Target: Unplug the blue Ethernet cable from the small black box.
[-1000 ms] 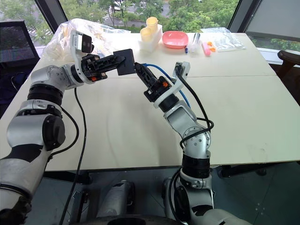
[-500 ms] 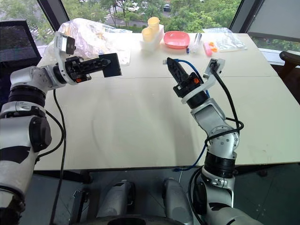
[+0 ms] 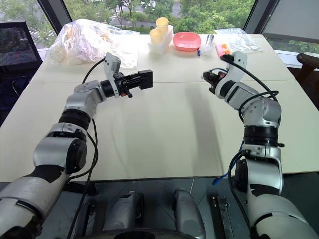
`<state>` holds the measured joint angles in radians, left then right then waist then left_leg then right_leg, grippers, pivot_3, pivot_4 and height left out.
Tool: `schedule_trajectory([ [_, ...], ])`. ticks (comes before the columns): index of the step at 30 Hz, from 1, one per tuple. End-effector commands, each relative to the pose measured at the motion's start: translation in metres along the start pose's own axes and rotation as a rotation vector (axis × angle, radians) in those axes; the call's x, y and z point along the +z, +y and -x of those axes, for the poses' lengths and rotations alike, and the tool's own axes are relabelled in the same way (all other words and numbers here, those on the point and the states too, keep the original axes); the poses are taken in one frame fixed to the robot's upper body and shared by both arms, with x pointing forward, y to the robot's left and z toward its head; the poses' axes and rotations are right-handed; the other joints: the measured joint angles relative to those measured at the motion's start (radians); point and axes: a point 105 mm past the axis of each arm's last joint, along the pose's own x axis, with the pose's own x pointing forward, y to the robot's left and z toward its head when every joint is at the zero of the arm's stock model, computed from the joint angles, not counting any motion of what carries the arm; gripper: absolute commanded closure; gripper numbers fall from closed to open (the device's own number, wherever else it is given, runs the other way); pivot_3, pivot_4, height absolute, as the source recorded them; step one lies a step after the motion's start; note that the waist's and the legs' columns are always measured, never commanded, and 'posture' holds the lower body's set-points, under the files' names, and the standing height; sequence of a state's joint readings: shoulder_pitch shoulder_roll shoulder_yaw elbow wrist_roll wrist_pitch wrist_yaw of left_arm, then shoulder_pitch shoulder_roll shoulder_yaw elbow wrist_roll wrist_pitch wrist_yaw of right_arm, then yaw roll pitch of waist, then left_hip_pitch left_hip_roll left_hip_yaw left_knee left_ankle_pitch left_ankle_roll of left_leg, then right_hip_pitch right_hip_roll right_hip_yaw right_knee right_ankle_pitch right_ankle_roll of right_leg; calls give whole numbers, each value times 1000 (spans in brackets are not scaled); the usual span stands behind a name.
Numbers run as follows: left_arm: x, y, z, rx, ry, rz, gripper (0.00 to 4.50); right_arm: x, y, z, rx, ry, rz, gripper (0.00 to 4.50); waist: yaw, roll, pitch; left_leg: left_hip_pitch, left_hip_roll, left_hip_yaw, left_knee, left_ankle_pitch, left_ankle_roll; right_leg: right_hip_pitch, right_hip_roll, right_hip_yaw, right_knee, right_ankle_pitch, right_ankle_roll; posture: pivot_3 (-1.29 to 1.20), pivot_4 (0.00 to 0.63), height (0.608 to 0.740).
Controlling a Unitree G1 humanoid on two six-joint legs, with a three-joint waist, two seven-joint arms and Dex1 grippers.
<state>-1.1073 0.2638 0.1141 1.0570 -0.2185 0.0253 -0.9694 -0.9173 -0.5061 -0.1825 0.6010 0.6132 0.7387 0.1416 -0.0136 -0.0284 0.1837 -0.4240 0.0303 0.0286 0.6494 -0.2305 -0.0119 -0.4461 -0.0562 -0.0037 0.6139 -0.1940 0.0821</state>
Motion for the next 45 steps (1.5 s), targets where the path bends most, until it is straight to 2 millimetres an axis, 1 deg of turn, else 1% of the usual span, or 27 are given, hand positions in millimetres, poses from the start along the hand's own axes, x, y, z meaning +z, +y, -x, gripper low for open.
schedule_trajectory([
  [1, 9, 0, -6, 46, -54, -86, 3968, 37, -20, -4, -120, -98, 138, 4457, -1, 1, 0, 0, 0, 0, 0, 0, 0, 0, 0, 0, 0, 0, 0, 0, 150, 740],
  [3, 9, -2, -10, 56, -63, -113, 3968, 43, -23, -8, -146, -98, 187, 4457, -4, 1, 0, -1, 0, 1, 0, 0, 0, -1, 0, 1, 0, 0, 1, 0, 150, 740],
  [7, 5, -2, -16, 104, -70, -127, 3968, 19, -20, -21, -144, -9, 304, 4457, -6, 0, 0, -1, 0, 2, -1, 0, 0, -2, 0, 1, 0, 1, 1, 0, 150, 740],
  [9, 3, -3, -18, 117, -73, -122, 3968, 24, -17, -23, -148, -29, 355, 4457, -5, 0, 0, -1, 0, 1, -1, 0, 0, -2, 0, 1, 0, 1, 1, 0, 150, 740],
  [10, 2, -4, -19, 119, -75, -118, 3968, 33, -17, -22, -161, -54, 366, 4457, -5, 1, 0, -1, 0, 1, -1, 0, 0, -2, 0, 1, 0, 1, 1, 0, 150, 740],
  [11, 0, -5, -20, 118, -76, -116, 3968, 55, -10, -19, -158, -110, 392, 4457, -5, 1, 1, -1, 0, 2, 0, 0, 0, -2, 0, 1, 0, 1, 1, 0, 150, 740],
  [13, -1, -7, -21, 117, -79, -114, 3968, 82, 0, -13, -149, -182, 424, 4457, -4, 7, 4, -2, 0, 2, 0, 0, 0, -2, 0, 1, -1, 1, 2, 0, 150, 740],
  [14, -1, -7, -21, 119, -83, -111, 3968, 103, 13, -9, -124, -246, 485, 4457, -4, 8, 5, -2, -1, 3, 0, 0, 0, -3, -1, 3, 0, 2, 3, 0, 150, 740],
  [17, -1, -5, -20, 128, -93, -105, 3968, 139, 44, 1, -58, -378, 579, 4457, -8, 9, 6, -3, -1, 4, -1, 0, 0, -5, -1, 4, 0, 2, 3, 0, 150, 740],
  [19, 0, -4, -19, 134, -97, -105, 3968, 151, 67, 5, 15, -448, 617, 4457, -9, 9, 6, -2, -1, 4, -2, 0, 0, -5, 0, 4, 0, 2, 3, 0, 150, 740],
  [22, 0, -4, -17, 138, -102, -101, 3968, 153, 88, 5, 103, -498, 626, 4457, -6, 9, 6, -2, 0, 3, -2, 0, 0, -5, 2, 3, 0, 2, 3, 0, 150, 740],
  [24, -1, -3, -17, 139, -101, -97, 3968, 148, 95, 3, 149, -497, 612, 4457, -6, 9, 6, -2, 0, 3, -2, 0, 0, -4, 2, 4, 0, 2, 3, 0, 150, 740],
  [25, -2, -3, -16, 138, -96, -97, 3968, 142, 89, -1, 142, -469, 561, 4457, -5, 9, 6, -2, 0, 4, -1, 0, 0, -4, 1, 4, 0, 2, 3, 0, 150, 740],
  [26, -3, -3, -16, 135, -91, -98, 3968, 129, 78, -7, 118, -416, 511, 4457, -4, 9, 6, -2, 0, 4, -1, 0, 0, -4, 1, 4, 0, 2, 3, 0, 150, 740],
  [28, -5, -3, -15, 135, -86, -101, 3968, 102, 55, -18, 56, -318, 475, 4457, 3, 9, 5, -2, 0, 4, -1, 0, 0, -4, 0, 4, 0, 2, 3, 0, 150, 740],
  [30, -7, -3, -14, 135, -80, -106, 3968, 70, 23, -24, -39, -202, 412, 4457, 5, 9, 5, -2, 0, 4, -1, 0, 0, -3, 0, 3, -1, 2, 3, 0, 150, 740],
  [32, -12, -3, -11, 133, -68, -107, 3968, 35, -10, -26, -127, -88, 354, 4457, 6, 9, 5, -2, -1, 4, -1, 0, 0, -3, -1, 3, -1, 2, 3, 0, 150, 740],
  [33, -15, -5, -10, 121, -60, -107, 3968, 14, -28, -24, -175, -24, 360, 4457, 4, 9, 5, -2, -1, 4, -1, 0, 0, -2, -2, 3, -1, 2, 3, 0, 150, 740],
  [35, -20, -7, -8, 105, -49, -107, 3968, -14, -48, -21, -217, 62, 386, 4457, 2, 9, 5, -2, -2, 4, -1, 0, 0, -2, -2, 3, -1, 2, 4, 0, 150, 740],
  [36, -23, -9, -7, 95, -45, -109, 3968, -18, -35, -25, -139, 57, 452, 4085, -1, 10, 5, -2, -2, 4, -1, 0, 0, -2, -2, 3, -1, 2, 4, 0, 150, 740],
  [37, -25, -10, -6, 90, -42, -112, 3968, -23, -28, -28, -113, 71, 450, 3656, -7, 11, 5, -2, -2, 5, -1, 0, 0, -3, -2, 4, -1, 2, 4, 0, 150, 740],
  [38, -26, -12, -6, 86, -42, -117, 3968, -24, -18, -31, -73, 70, 415, 3365, -9, 10, 5, 0, -2, 5, -1, 0, 0, -2, -2, 4, 0, 2, 4, 0, 150, 740],
  [39, -27, -13, -5, 82, -41, -120, 3968, -25, -12, -32, -48, 71, 399, 2930, -11, 10, 5, 0, -1, 4, 0, 0, 0, -2, -1, 4, 0, 2, 4, 0, 150, 740],
  [44, -27, -17, -3, 73, -41, -138, 3968, -28, -9, -32, -55, 94, 454, 275, -22, 10, 5, 1, 0, 3, 1, 1, 0, -2, 1, 4, 3, 3, 3, 0, 150, 740],
  [45, -27, -17, -2, 75, -41, -138, 3968, -27, -7, -32, -54, 95, 459, 46, -23, 10, 5, 1, 0, 3, 1, 1, 0, -2, 1, 4, 3, 3, 3, 0, 150, 740],
])
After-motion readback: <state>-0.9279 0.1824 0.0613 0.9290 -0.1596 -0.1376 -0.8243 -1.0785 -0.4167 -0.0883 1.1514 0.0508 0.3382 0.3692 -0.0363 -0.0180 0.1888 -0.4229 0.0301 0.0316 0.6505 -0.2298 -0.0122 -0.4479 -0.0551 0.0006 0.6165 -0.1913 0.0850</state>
